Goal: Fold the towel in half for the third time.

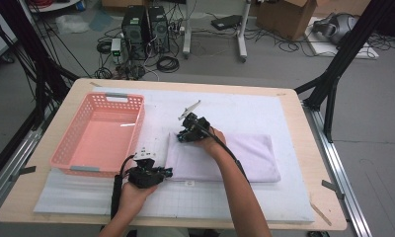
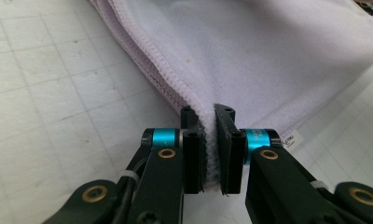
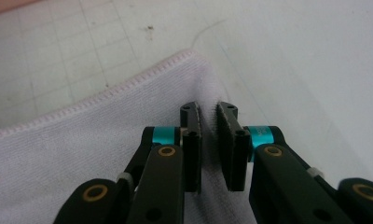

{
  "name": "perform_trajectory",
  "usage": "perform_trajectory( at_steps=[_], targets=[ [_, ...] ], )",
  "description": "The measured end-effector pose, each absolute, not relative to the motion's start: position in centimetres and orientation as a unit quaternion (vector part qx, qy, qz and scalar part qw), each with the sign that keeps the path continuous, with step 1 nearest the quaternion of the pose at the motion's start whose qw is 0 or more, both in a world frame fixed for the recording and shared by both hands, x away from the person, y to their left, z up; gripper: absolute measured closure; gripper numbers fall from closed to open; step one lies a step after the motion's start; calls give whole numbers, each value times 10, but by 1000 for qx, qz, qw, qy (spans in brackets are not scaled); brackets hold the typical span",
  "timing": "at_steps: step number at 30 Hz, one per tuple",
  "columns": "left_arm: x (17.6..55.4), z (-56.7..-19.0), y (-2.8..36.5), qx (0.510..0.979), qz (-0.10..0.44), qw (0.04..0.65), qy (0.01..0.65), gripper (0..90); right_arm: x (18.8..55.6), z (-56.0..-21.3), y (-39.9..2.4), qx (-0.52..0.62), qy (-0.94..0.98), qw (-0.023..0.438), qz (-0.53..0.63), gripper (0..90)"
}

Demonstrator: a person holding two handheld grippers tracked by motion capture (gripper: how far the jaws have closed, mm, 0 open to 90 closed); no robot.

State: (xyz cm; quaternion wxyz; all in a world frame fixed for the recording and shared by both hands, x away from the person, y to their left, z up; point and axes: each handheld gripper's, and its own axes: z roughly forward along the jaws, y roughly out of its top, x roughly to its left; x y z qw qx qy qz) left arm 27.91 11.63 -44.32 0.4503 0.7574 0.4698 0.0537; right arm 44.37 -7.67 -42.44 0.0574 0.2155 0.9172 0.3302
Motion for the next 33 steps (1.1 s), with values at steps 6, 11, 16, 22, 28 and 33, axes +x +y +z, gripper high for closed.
perform_trajectory(
  at_steps=[6, 11, 16, 22, 28, 33],
  targets=[
    [270, -427, 123, 751, 67, 466, 462, 824, 439, -414, -69, 198, 905, 55, 373, 811],
    [270, -414, 123, 743, 61, 496, 446, 822, 435, -398, -81, 197, 890, 62, 406, 810],
    [275, -407, 110, 743, 50, 509, 432, 820, 433, -387, -98, 197, 885, 77, 415, 809],
    [285, -398, 87, 750, 36, 516, 412, 818, 433, -382, -119, 206, 881, 92, 416, 808],
    [292, -389, 58, 762, 30, 515, 391, 814, 430, -379, -144, 222, 873, 104, 421, 808],
    [297, -389, 35, 772, 21, 511, 378, 812, 427, -377, -164, 233, 870, 114, 420, 807]
  ],
)
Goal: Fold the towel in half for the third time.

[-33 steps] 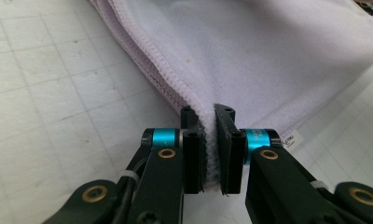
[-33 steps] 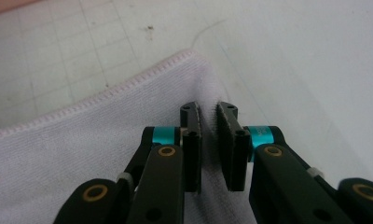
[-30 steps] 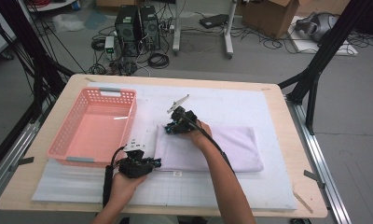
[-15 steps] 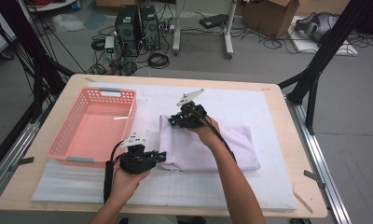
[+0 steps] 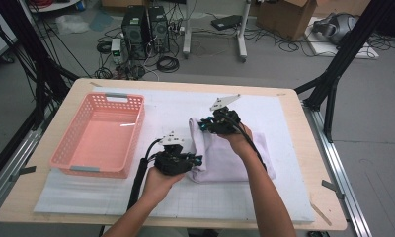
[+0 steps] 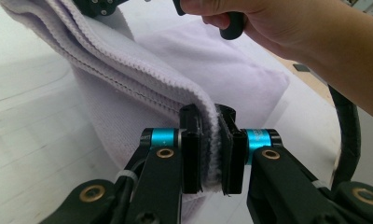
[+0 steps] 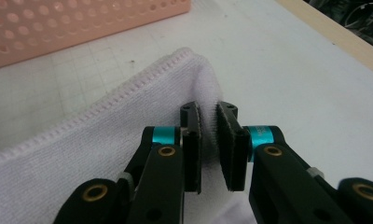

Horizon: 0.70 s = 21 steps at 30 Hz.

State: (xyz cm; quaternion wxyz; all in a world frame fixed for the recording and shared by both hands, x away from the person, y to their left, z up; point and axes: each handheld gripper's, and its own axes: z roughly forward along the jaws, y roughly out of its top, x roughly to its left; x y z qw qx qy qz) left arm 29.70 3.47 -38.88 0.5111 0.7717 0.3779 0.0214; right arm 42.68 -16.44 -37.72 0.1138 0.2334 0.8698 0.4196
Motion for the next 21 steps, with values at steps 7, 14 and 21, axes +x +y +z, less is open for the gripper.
perform_trajectory(
  at_steps=[7, 14, 21],
  targets=[
    [300, -394, 4, 776, 9, 511, 369, 809, 421, -378, -192, 251, 865, 127, 416, 806],
    [304, -395, -21, 779, 5, 512, 361, 803, 417, -380, -221, 270, 858, 141, 413, 805],
    [308, -400, -41, 776, -4, 516, 363, 737, 417, -384, -240, 278, 858, 152, 404, 807]
  ],
)
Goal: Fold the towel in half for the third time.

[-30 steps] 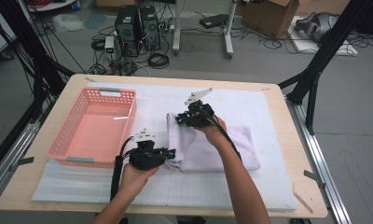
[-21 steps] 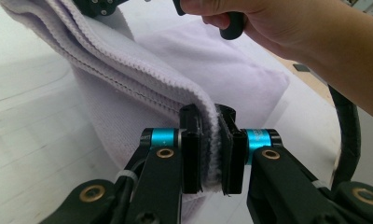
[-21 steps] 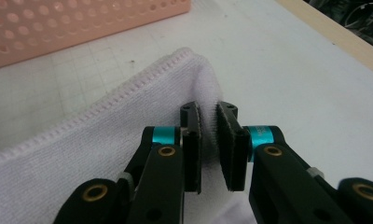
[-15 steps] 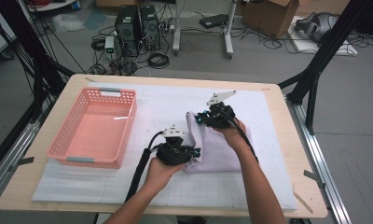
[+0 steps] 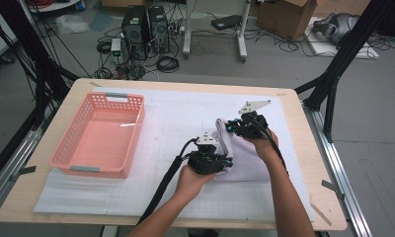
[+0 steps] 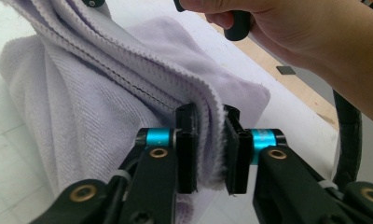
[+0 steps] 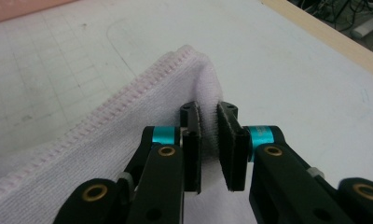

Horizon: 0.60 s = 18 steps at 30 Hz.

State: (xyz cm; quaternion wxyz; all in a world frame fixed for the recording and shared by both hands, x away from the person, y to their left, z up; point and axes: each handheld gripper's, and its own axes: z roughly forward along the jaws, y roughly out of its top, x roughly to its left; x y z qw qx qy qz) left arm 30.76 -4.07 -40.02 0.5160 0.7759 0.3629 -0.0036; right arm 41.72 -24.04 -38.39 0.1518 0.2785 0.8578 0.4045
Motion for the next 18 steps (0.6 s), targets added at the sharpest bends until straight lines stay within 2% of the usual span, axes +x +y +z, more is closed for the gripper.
perform_trajectory(
  at_steps=[3, 8, 13, 18],
  targets=[
    [307, -399, -40, 774, -1, 522, 359, 613, 417, -386, -247, 281, 858, 154, 401, 807],
    [304, -388, -23, 768, 28, 539, 345, 464, 417, -388, -253, 283, 859, 155, 399, 809],
    [302, -382, 5, 760, 62, 548, 343, 415, 416, -387, -257, 267, 862, 167, 396, 810],
    [304, -389, 31, 753, 77, 546, 360, 402, 415, -389, -266, 261, 870, 181, 377, 809]
  ],
)
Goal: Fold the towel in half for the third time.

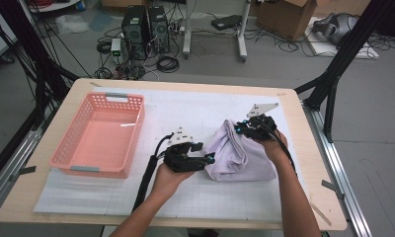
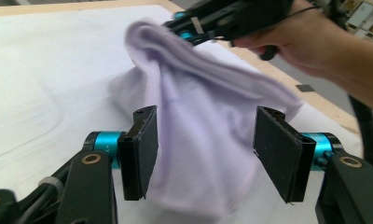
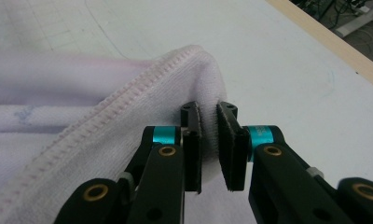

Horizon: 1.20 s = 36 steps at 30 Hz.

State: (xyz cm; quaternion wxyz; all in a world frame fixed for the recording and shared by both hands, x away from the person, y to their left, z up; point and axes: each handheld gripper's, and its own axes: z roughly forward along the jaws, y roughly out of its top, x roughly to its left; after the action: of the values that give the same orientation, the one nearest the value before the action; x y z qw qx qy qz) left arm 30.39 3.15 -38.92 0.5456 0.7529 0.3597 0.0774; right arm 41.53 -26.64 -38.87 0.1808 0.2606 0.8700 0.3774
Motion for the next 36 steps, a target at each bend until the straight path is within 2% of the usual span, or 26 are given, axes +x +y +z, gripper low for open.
perform_trajectory(
  at_steps=[11, 14, 16, 20, 23, 27, 36],
  targets=[
    [305, -411, 69, 748, 92, 525, 394, 402, 410, -398, -286, 262, 876, 206, 348, 800],
    [304, -414, 76, 747, 97, 525, 397, 402, 408, -401, -291, 275, 871, 215, 345, 735],
    [304, -415, 79, 747, 101, 525, 395, 401, 407, -401, -295, 302, 862, 218, 343, 606],
    [304, -416, 82, 751, 109, 524, 386, 394, 395, -394, -314, 358, 835, 232, 348, 535],
    [305, -417, 87, 751, 113, 526, 382, 391, 383, -389, -328, 383, 819, 247, 347, 519],
    [306, -419, 91, 752, 119, 529, 375, 390, 361, -386, -340, 403, 806, 245, 359, 490],
    [305, -423, 100, 756, 123, 525, 370, 387, 318, -409, -328, 413, 798, 194, 394, 390]
  ],
)
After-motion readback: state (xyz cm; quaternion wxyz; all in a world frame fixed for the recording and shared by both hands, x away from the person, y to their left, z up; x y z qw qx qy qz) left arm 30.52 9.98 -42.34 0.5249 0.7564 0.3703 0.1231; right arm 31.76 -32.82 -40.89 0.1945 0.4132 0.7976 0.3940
